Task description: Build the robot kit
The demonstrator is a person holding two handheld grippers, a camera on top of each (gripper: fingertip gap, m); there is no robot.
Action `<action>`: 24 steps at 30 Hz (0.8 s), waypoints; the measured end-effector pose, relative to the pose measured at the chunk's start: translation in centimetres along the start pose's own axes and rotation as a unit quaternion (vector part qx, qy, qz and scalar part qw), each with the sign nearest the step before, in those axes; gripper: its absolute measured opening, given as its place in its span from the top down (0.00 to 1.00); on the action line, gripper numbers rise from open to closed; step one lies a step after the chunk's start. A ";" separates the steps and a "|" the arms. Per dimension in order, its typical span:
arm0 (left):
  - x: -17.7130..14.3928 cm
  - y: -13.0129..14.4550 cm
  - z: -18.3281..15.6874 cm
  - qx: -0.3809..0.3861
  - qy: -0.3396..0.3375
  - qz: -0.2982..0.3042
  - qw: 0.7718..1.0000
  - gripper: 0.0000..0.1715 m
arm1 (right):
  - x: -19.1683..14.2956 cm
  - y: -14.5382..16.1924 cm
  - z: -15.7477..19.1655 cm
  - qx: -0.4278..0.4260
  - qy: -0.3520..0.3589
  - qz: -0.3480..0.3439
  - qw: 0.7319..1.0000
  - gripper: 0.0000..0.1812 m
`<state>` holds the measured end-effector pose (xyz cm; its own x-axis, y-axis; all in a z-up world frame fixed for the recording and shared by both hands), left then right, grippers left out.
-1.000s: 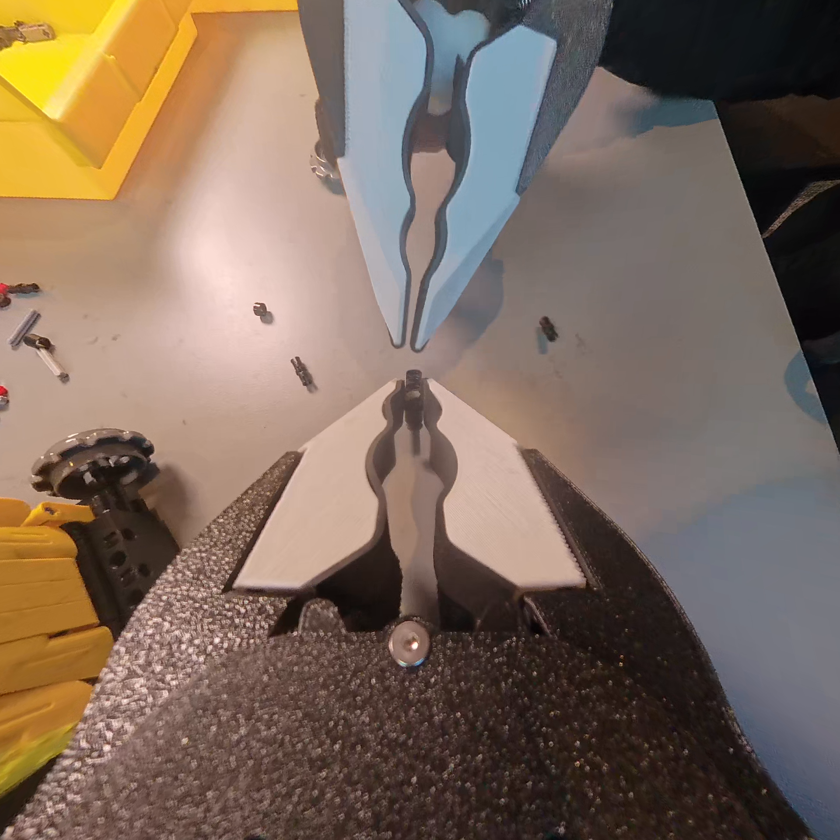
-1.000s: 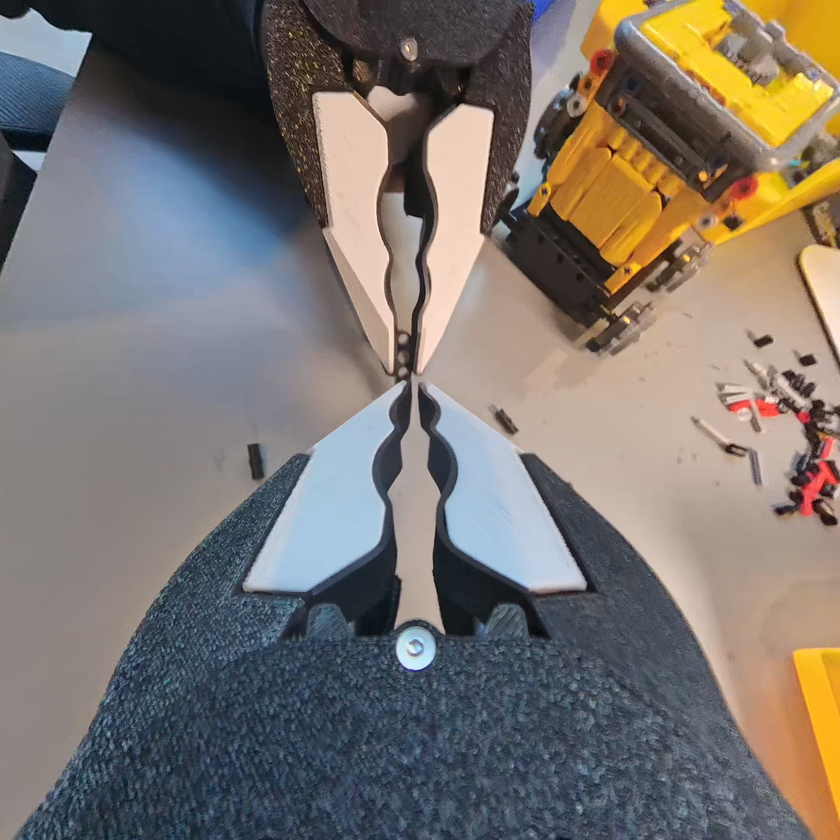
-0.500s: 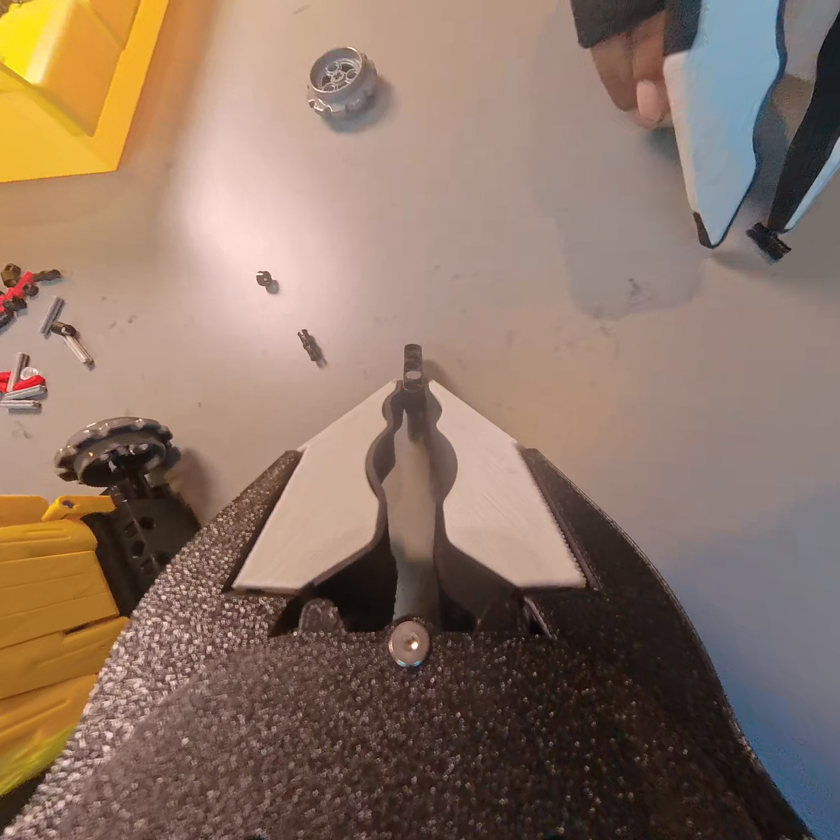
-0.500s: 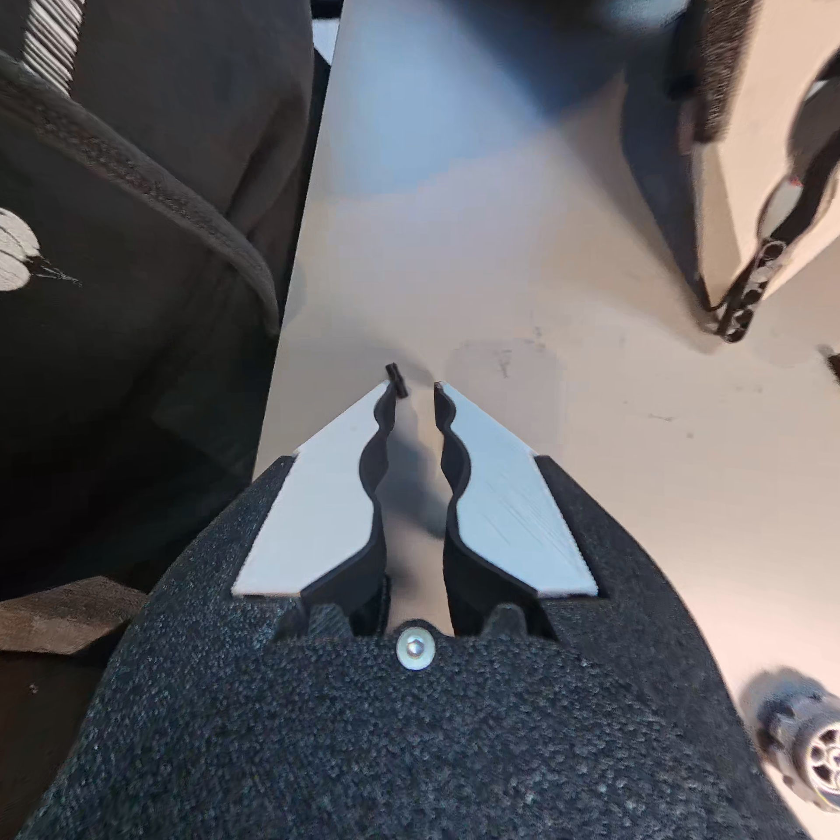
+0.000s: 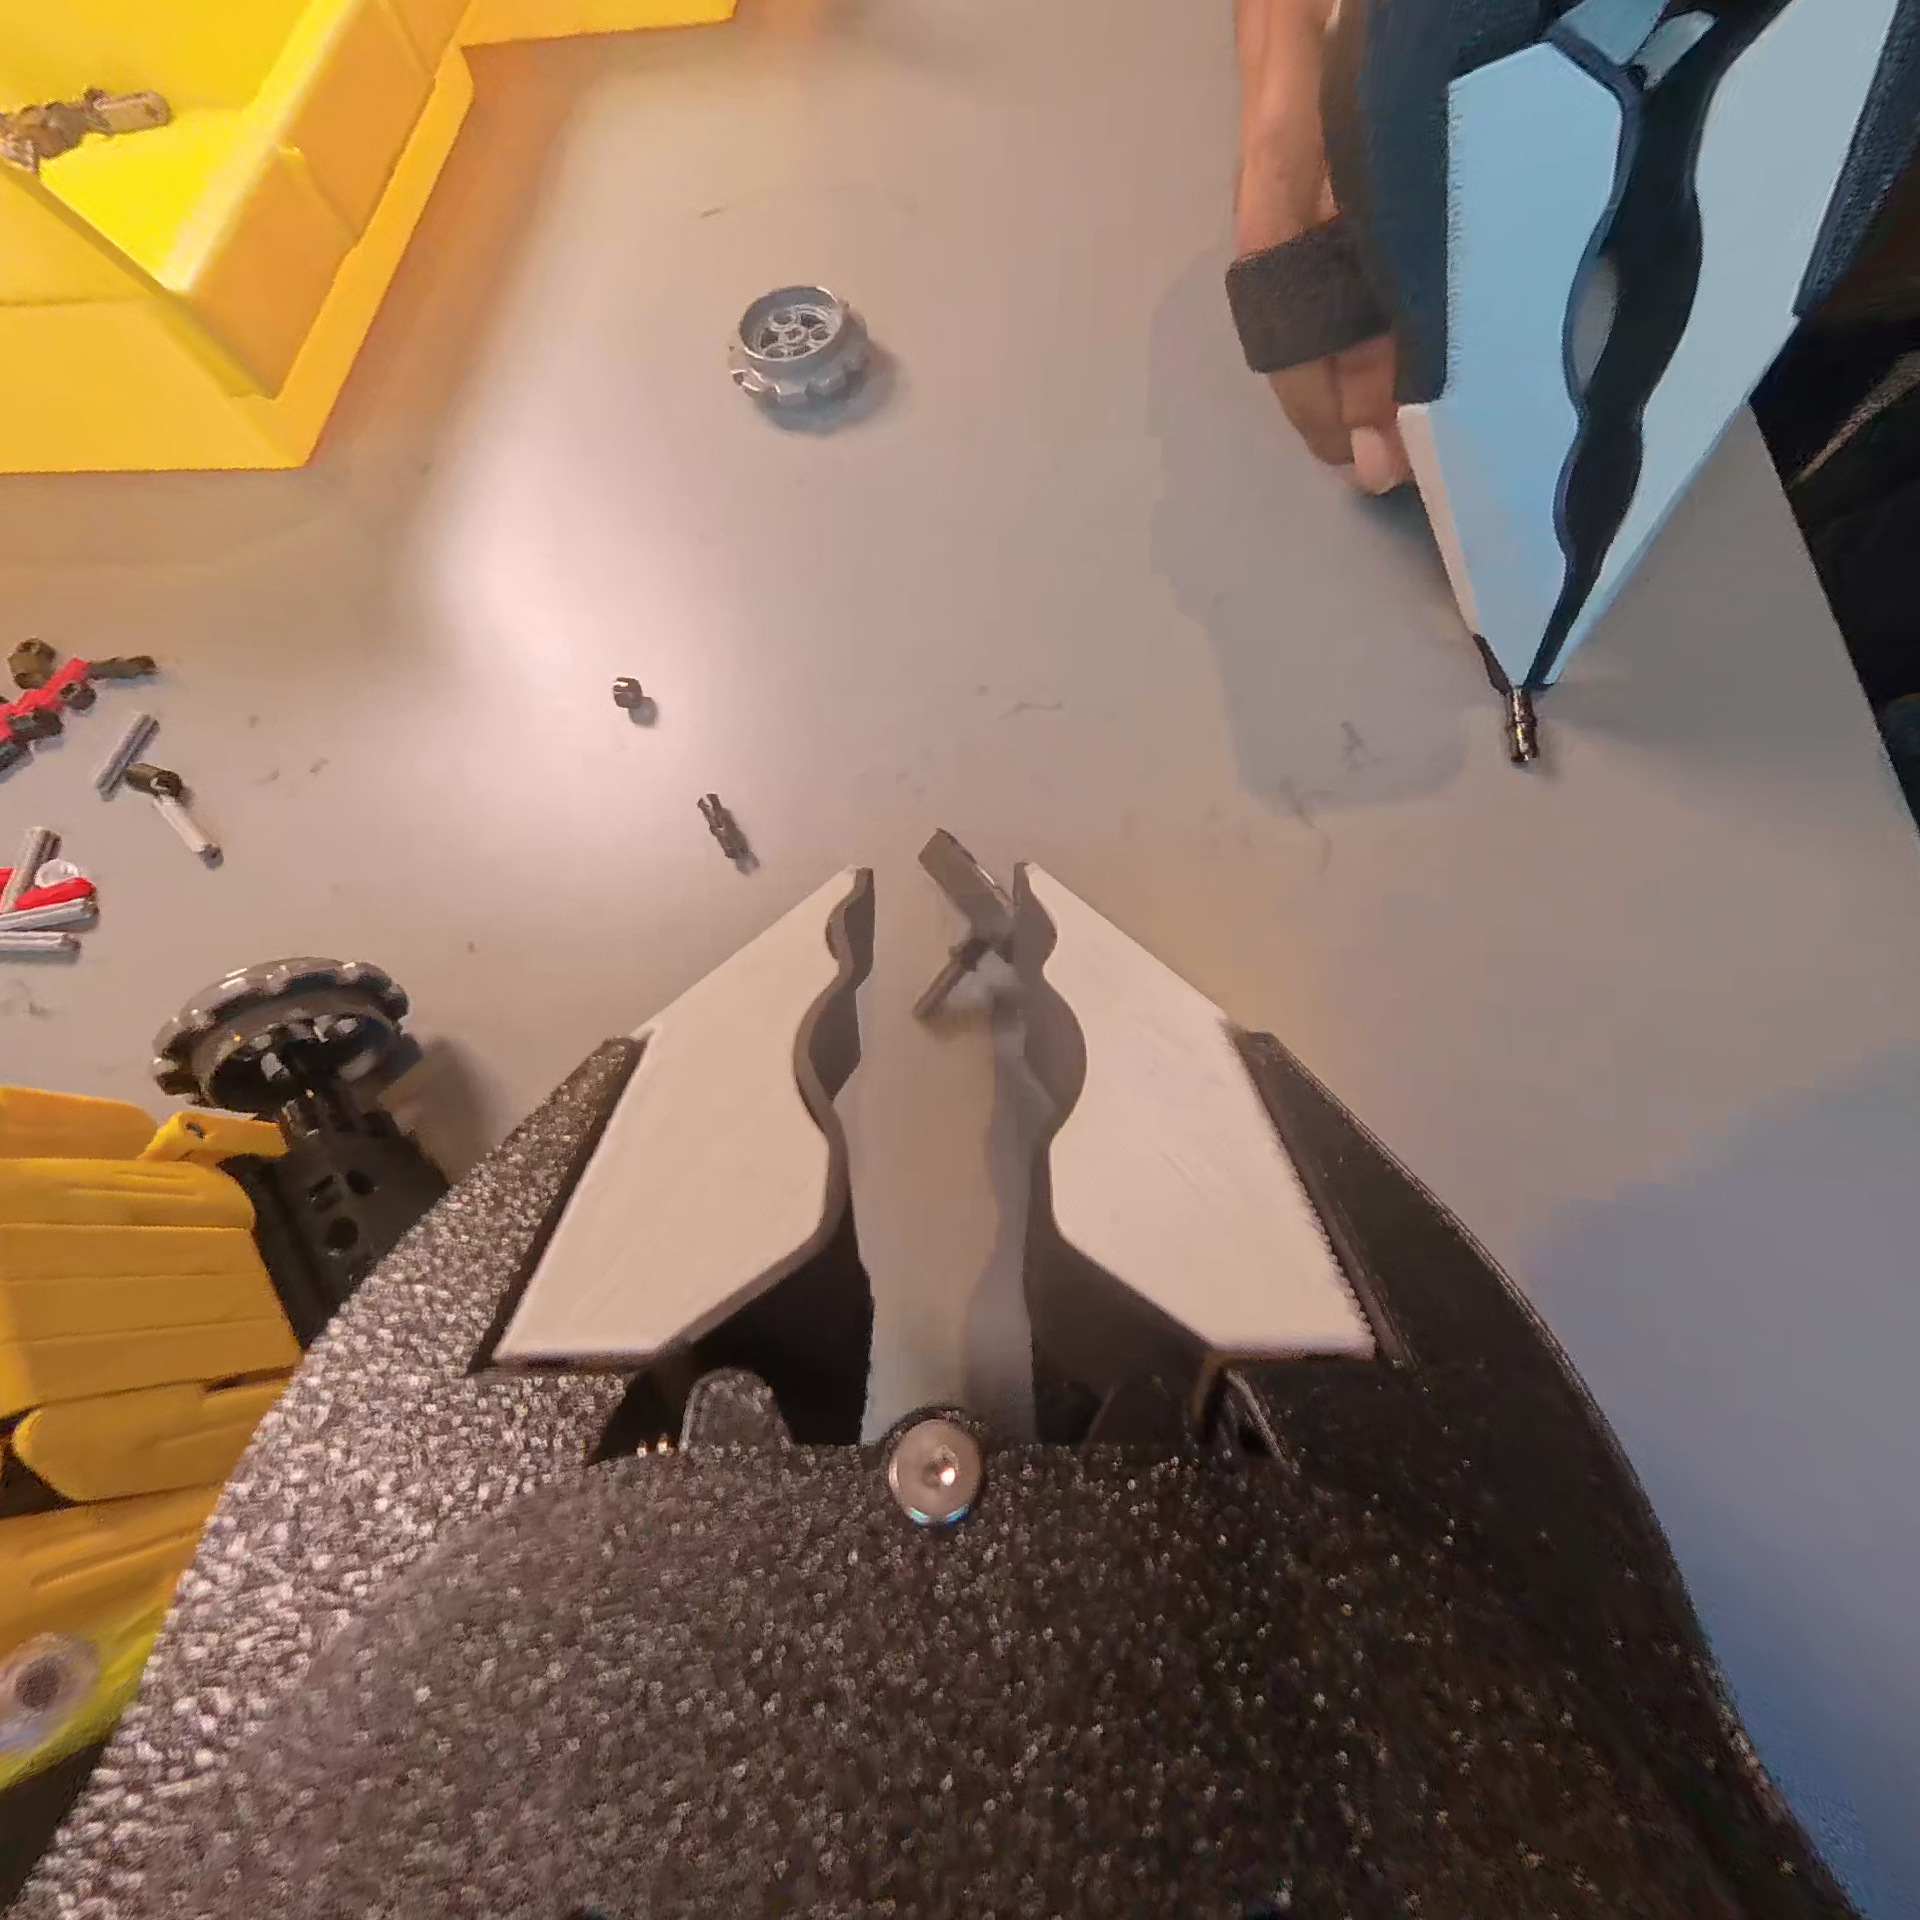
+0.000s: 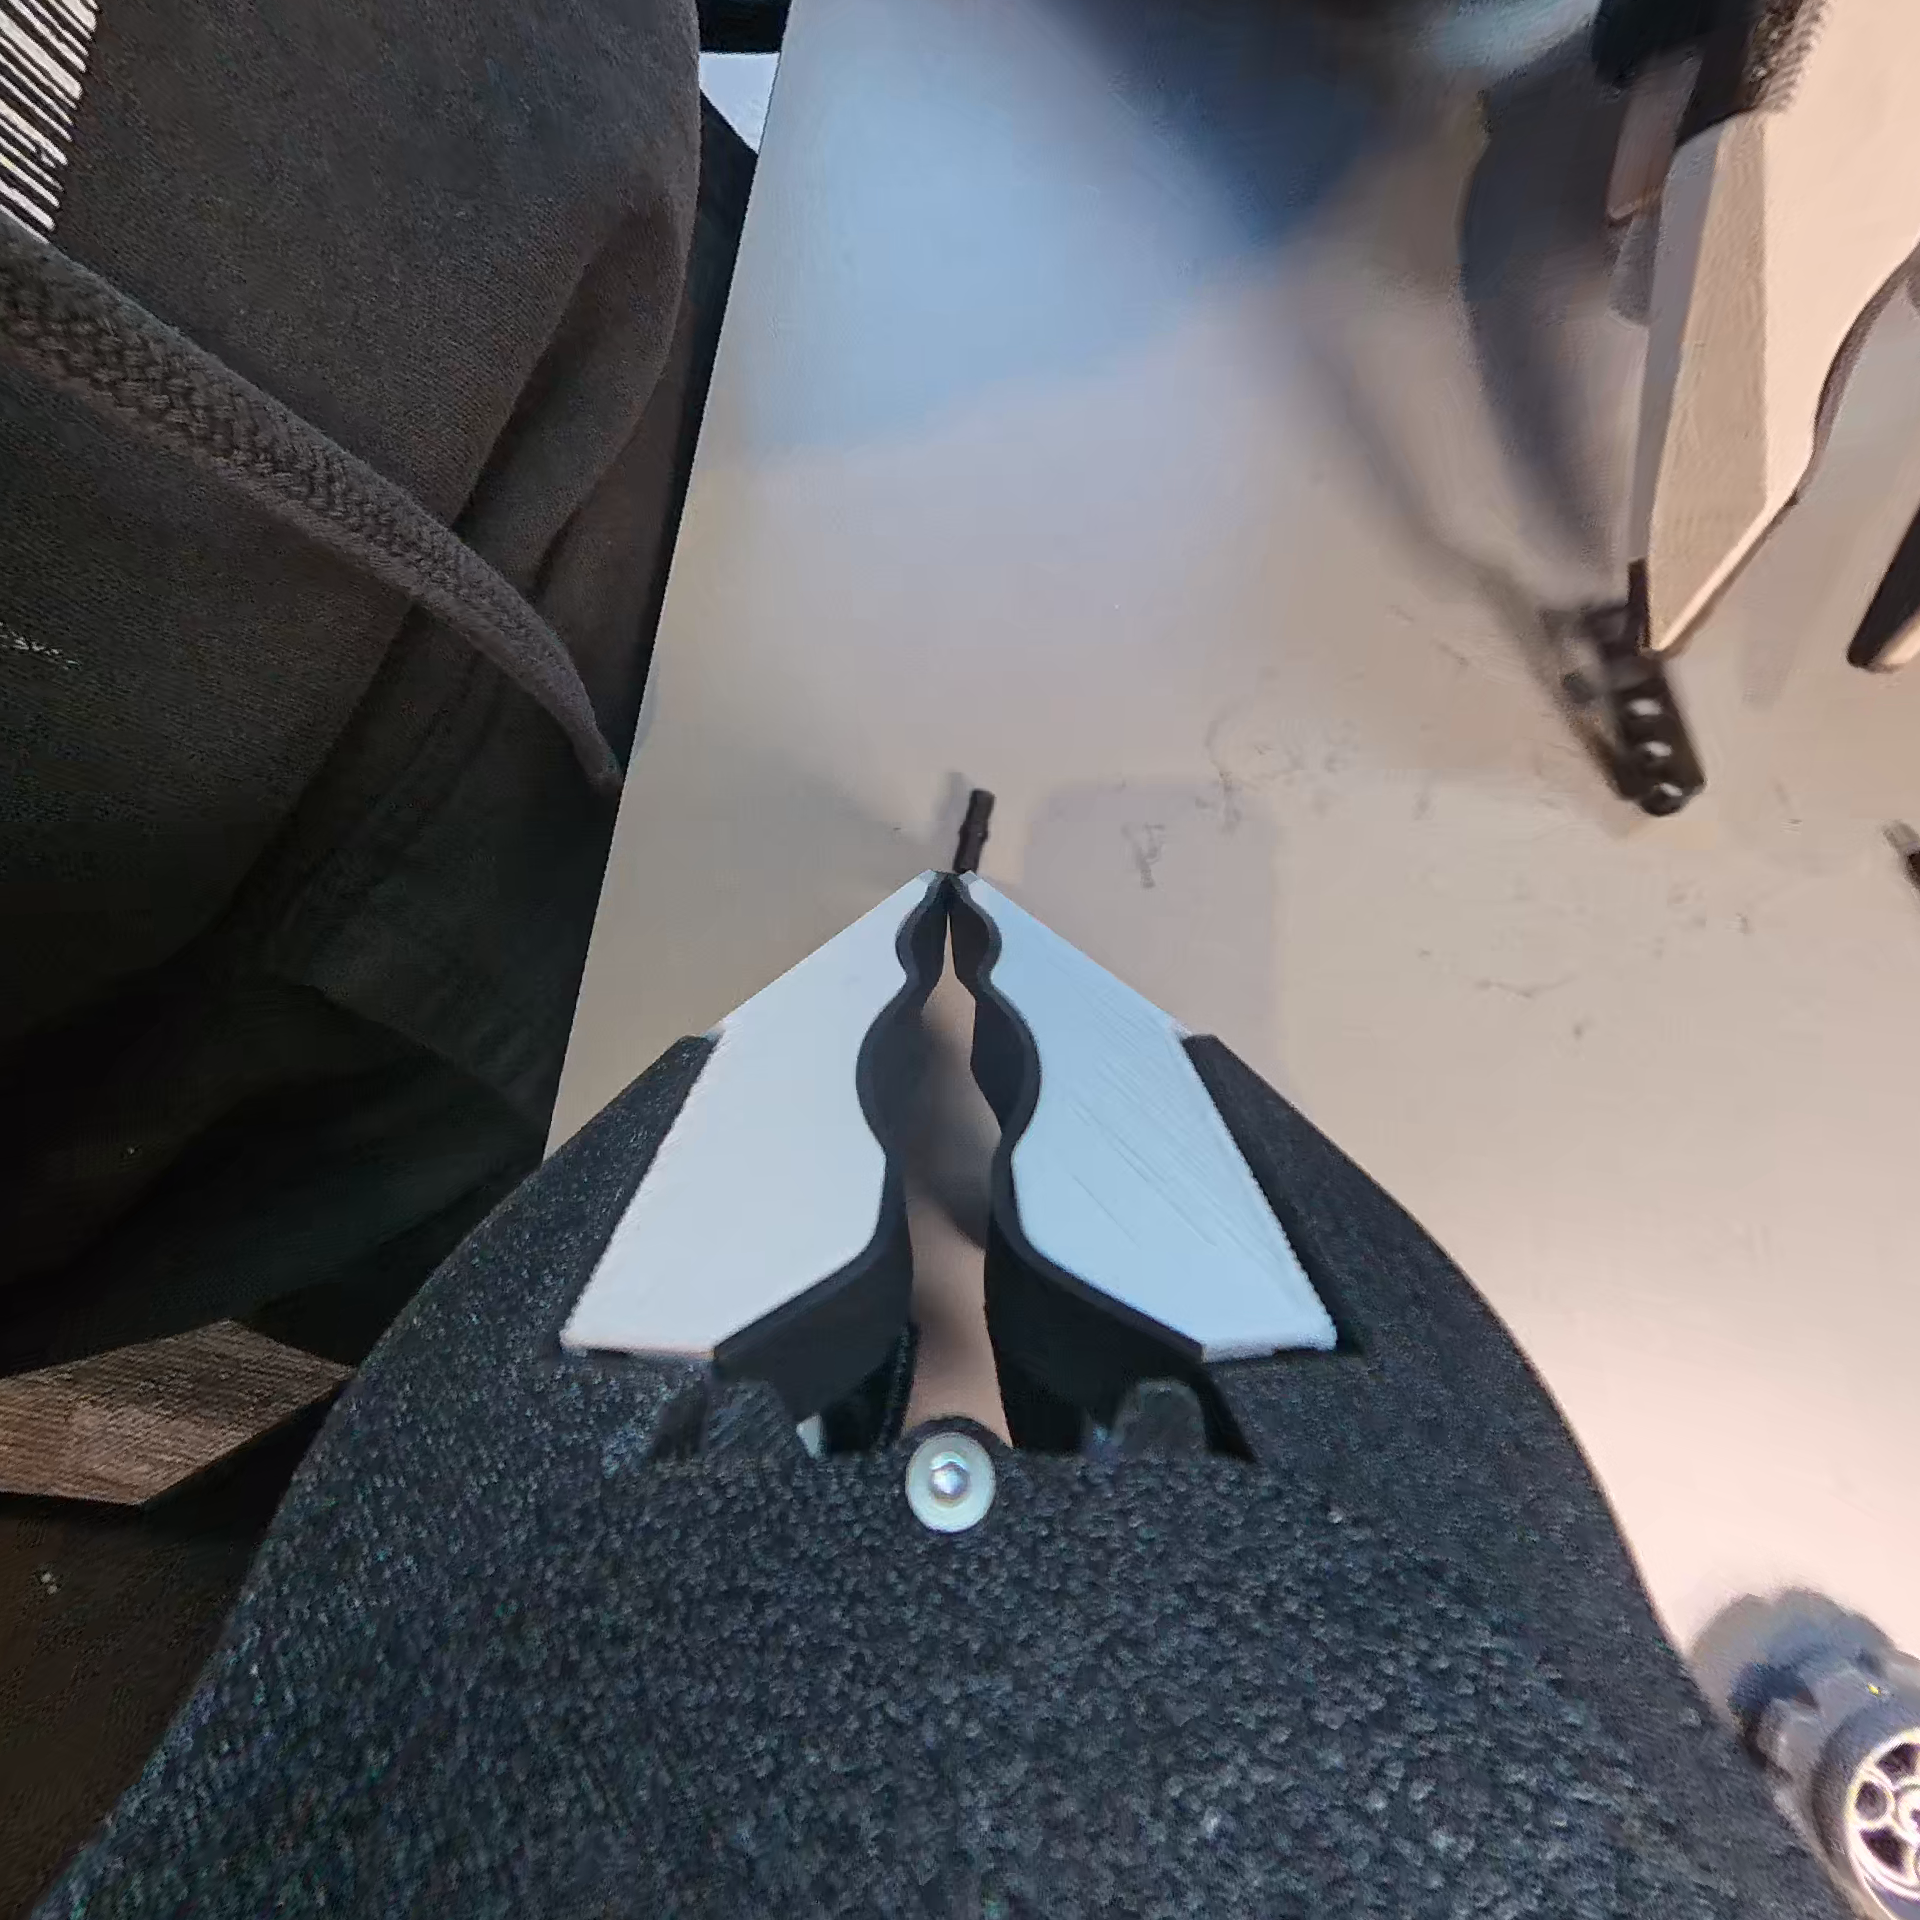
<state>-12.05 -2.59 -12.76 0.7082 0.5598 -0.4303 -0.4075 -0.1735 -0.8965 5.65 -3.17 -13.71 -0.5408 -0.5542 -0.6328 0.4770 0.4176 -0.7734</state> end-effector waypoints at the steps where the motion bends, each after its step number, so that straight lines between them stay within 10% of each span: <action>1: -0.1 0.1 0.0 0.003 0.001 0.005 1.000 0.86 | 0.0 0.0 -0.1 0.000 0.001 0.000 1.000 1.00; 24: 1.0 -1.1 -5.5 0.026 0.182 -0.017 0.983 0.91 | 1.1 -1.2 -2.2 -0.004 0.031 0.000 1.000 0.98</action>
<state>-7.77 -6.31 -12.80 0.8773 0.2353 -0.4183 -0.4027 -0.1133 -0.9083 2.93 -2.69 -13.59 -0.5833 -0.5084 -0.6334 0.4707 0.4239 -0.7738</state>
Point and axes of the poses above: each gripper's, where its closed fingertips meet, x out along the fingers, y out of its underside, z = x × y across the jaws, the point moved 7 cm from there along -x, back along the fingers, and after that the axes turned 12 degrees about -z, right-handed, at the moved point
